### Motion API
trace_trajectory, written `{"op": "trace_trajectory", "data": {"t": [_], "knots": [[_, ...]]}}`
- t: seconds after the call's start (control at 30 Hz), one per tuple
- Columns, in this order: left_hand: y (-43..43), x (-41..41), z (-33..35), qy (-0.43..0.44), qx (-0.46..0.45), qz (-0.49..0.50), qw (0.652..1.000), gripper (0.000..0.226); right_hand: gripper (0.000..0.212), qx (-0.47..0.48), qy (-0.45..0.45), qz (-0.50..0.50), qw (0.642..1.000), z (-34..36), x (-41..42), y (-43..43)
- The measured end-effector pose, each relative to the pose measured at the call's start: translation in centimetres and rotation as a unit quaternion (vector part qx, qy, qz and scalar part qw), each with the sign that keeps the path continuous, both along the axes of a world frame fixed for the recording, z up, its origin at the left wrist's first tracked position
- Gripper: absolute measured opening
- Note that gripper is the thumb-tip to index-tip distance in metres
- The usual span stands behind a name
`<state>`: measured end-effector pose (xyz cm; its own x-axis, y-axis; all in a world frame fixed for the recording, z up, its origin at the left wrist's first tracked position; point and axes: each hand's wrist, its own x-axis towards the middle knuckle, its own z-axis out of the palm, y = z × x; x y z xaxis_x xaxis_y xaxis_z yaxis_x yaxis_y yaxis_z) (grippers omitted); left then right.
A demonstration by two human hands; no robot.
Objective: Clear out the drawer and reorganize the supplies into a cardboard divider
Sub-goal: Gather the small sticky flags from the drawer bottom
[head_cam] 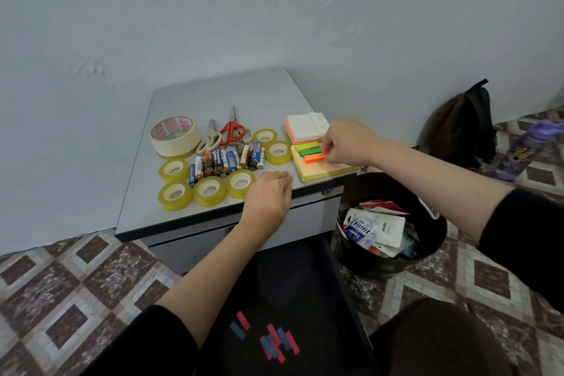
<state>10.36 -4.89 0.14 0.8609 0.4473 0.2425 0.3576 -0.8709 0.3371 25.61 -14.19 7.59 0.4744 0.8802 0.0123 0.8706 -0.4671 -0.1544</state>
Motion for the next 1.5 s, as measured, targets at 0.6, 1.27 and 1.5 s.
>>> {"op": "trace_trajectory", "data": {"t": [0.6, 1.27, 1.5], "knots": [[-0.1, 0.0, -0.2, -0.034, 0.002, -0.006, 0.999, 0.026, 0.019, -0.002, -0.01, -0.013, 1.0, -0.2, 0.1, 0.8], [0.0, -0.1, -0.4, -0.049, 0.003, -0.014, 0.999, 0.027, 0.025, 0.088, 0.028, -0.002, 0.996, -0.9, -1.6, -1.9], [0.0, -0.1, -0.3, -0.035, 0.01, -0.011, 0.999, 0.03, 0.032, 0.068, 0.016, 0.024, 0.997, -2.3, -2.5, -1.6]]}}
